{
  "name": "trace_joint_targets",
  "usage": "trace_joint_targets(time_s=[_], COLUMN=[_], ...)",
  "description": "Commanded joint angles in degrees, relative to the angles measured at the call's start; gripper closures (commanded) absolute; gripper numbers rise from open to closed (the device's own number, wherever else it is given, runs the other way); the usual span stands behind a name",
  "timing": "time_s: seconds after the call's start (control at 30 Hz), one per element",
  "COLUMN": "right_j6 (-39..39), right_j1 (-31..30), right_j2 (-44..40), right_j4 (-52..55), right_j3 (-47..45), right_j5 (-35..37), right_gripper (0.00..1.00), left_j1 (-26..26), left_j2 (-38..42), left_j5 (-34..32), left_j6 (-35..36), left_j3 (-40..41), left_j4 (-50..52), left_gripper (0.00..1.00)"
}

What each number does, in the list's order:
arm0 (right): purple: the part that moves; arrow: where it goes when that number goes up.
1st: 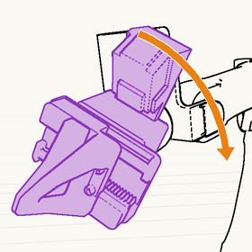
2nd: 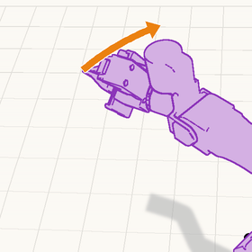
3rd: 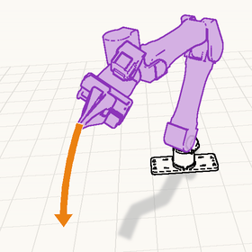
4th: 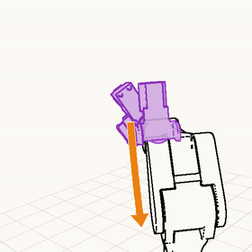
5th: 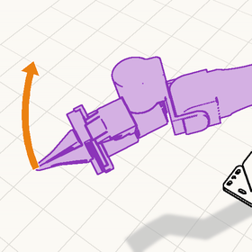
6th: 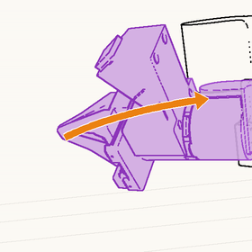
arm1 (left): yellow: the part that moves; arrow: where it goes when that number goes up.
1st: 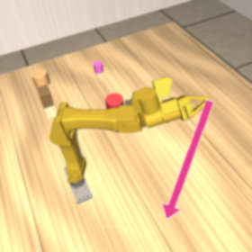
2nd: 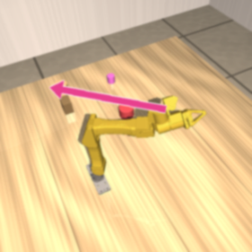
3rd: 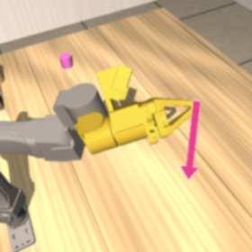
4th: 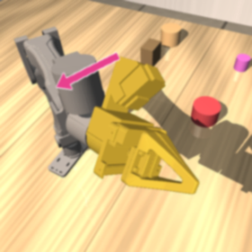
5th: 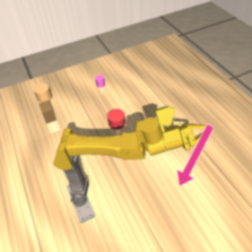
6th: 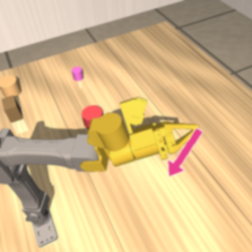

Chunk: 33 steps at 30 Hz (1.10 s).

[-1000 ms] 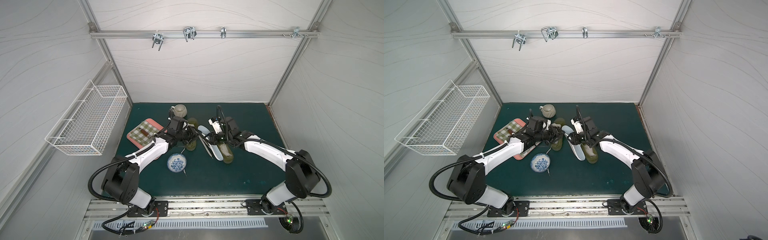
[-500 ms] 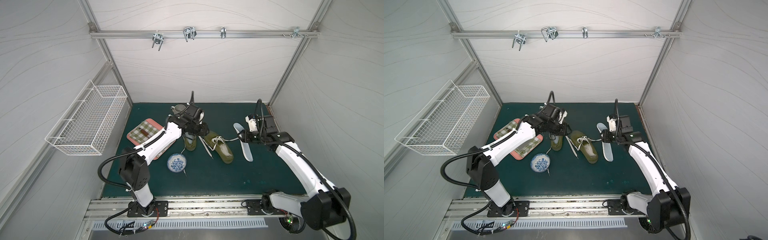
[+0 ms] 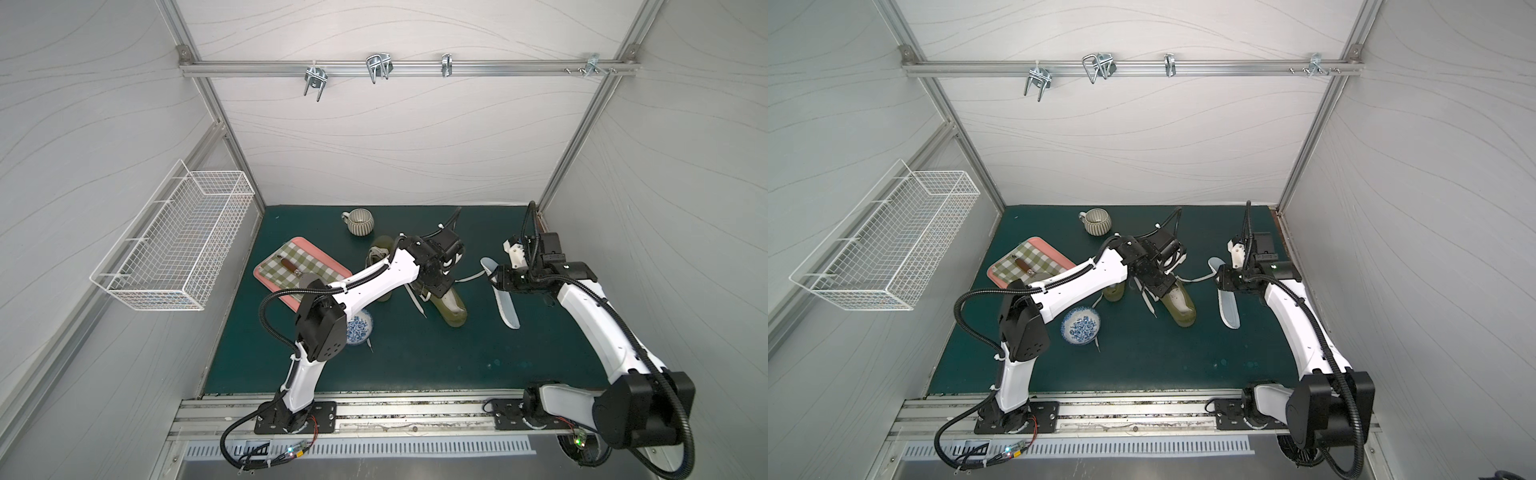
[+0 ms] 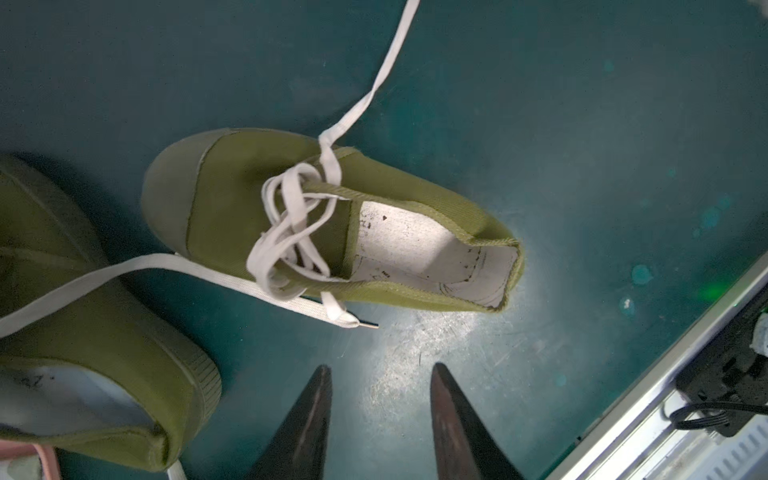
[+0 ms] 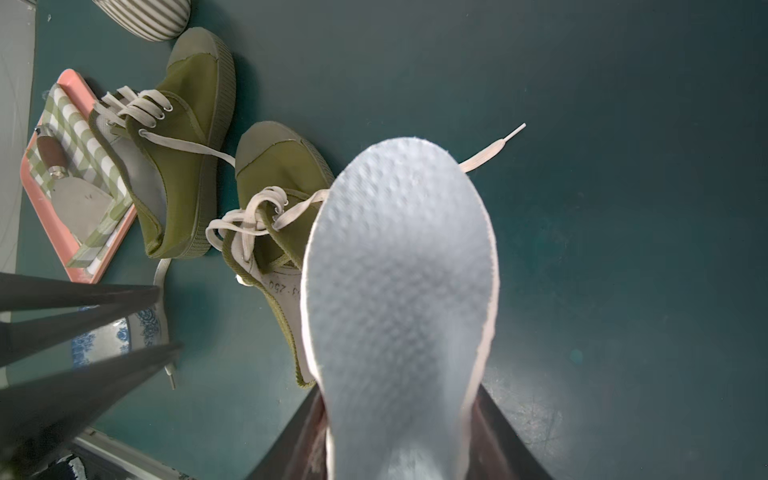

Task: Insert the insole into the shoe

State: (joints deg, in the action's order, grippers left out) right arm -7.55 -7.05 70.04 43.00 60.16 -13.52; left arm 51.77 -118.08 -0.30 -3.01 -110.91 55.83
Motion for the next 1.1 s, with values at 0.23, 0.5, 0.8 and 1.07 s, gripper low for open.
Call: trace_joint_targets(time_s=[0.23,0.5,0.8,1.07], right_j6=[0.7,0.6,0.5,0.6], right_j1=[2.0,2.7,2.9,3.0], right_j2=[-0.5,-0.3,-0.1,0.0], right_j4=[1.6,1.4,1.2,1.4], right_j3=[1.3,1.4,1.4,1.6], right_j5=[-3.2,-4.2,-4.7,-5.0], right_gripper=[0.53,0.53,0.53,0.53], left_j1=[1.4,1.2,0.3,0.4], left_j2=[-8.8,-13.4,-16.6,-17.3], left_j5=[-4.5,-8.7,-9.6,-15.5], left_j6=[4.7,5.3,6.0,8.0], left_j3=[-8.9,-11.6,-13.3,-11.4], left_j4=[1.2,0.3,-0.9,-4.4], left_gripper=[0.58,0.58,0.58,0.58])
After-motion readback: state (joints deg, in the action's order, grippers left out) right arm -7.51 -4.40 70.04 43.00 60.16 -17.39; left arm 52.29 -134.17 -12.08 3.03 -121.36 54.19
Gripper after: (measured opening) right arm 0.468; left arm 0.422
